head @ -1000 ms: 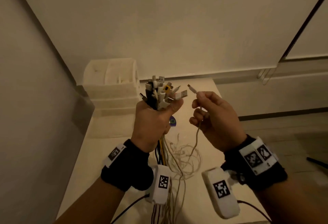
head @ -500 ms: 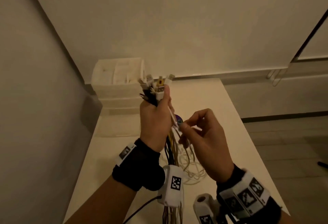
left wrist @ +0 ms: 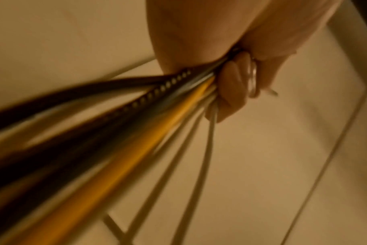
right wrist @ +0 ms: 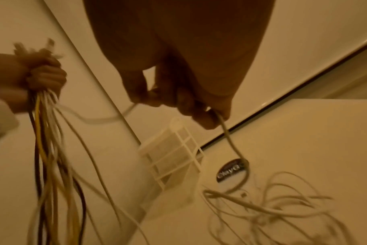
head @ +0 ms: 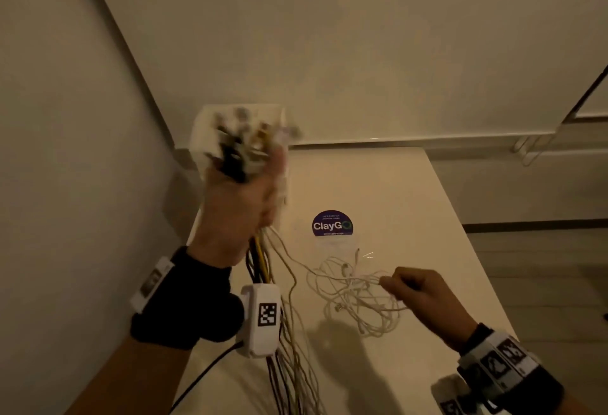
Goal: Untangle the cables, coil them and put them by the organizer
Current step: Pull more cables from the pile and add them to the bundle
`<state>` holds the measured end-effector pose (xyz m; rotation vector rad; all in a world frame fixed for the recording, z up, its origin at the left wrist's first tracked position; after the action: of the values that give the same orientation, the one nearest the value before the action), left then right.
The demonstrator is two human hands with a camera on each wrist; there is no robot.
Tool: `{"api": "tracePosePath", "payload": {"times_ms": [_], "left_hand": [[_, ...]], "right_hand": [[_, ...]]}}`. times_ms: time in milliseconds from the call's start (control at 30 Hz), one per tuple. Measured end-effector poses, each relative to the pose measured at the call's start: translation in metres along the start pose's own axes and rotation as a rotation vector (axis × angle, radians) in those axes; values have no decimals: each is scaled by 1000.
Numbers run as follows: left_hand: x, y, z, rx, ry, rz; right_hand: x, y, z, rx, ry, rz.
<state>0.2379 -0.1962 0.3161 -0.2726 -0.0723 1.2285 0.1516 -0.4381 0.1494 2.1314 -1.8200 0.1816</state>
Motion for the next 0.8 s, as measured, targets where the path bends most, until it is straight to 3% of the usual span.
{"api": "tracePosePath", "payload": {"times_ms": [100,200,267,367,533,700,800], "left_hand": [[-43,8,-27,37,-275,-125],[-80,10,-67,132,-327,-287],[-92,10,-81,154,-318,-311],[-95,7,-73,82,-345,-258],[-57,-4,-44,32,-255,-16],[-35,-3,-23,-49,-231,68],[-9,3,-27,-56,-160,224]], "right_hand": [[15,-6,-28,36,-138,167],[16,-14,-69,146,-241,182],[15,-16,-93,221,-329,170],[20,-16,-103,267,-461,114],[9,-12,-85,318,-235,-30],[-9,-27,-57,330,-187,-35],[-16,-39,-42,293,-163,-36]]}}
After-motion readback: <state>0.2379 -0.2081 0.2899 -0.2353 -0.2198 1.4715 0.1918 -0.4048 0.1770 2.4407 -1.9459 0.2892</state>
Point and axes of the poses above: each hand's wrist, its own y-axis away from the middle knuckle, its own x-axis out of the back of the hand, z = x × y, the point moved 8 cm from there along -y, towards the middle knuckle, and after that the axes turned 10 degrees about -z, right-handed, at the moved point
